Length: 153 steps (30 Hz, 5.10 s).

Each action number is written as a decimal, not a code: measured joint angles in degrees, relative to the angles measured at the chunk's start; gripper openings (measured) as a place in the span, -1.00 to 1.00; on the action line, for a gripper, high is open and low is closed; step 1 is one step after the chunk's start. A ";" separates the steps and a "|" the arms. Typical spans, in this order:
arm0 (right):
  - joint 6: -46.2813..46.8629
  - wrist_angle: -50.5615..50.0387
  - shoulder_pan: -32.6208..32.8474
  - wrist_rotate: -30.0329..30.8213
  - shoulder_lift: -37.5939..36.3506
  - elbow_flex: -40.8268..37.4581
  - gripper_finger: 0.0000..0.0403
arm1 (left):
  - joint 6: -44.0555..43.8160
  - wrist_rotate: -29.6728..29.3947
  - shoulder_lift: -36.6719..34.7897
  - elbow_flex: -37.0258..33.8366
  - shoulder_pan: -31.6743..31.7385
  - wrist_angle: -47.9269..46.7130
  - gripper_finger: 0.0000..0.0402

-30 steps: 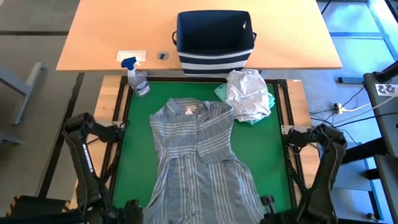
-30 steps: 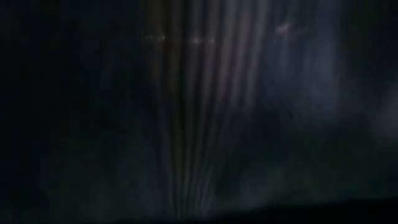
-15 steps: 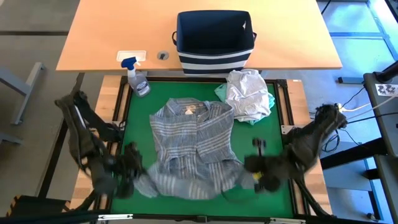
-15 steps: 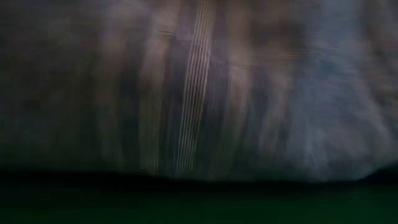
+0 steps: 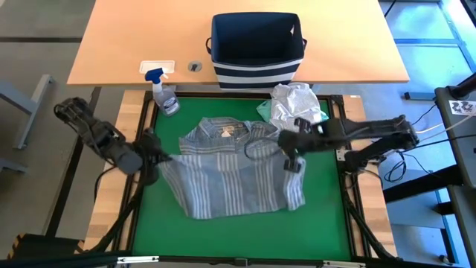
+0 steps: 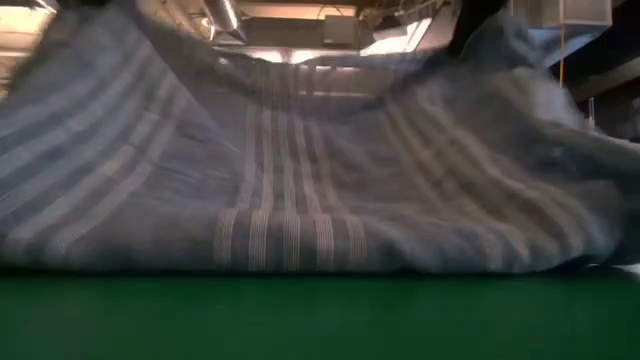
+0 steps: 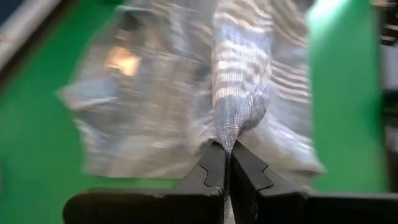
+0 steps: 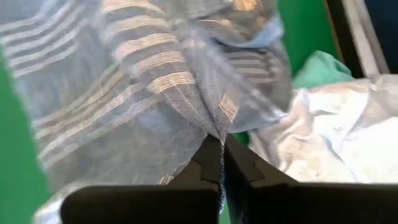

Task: Fold laundry
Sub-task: Fold the blue polo shirt

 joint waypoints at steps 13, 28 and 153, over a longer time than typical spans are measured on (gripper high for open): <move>-16.57 18.75 -24.66 -4.27 0.04 -13.01 -1.00 | 17.66 -12.18 -2.76 -12.06 20.75 2.36 -0.97; -21.18 41.36 -37.75 -6.65 0.38 -28.78 -1.00 | 29.51 -11.46 1.11 -20.92 37.18 20.35 -0.96; 0.62 35.17 -3.39 -12.00 9.02 -36.60 0.15 | -49.32 19.27 19.81 -33.99 -10.67 52.04 -0.31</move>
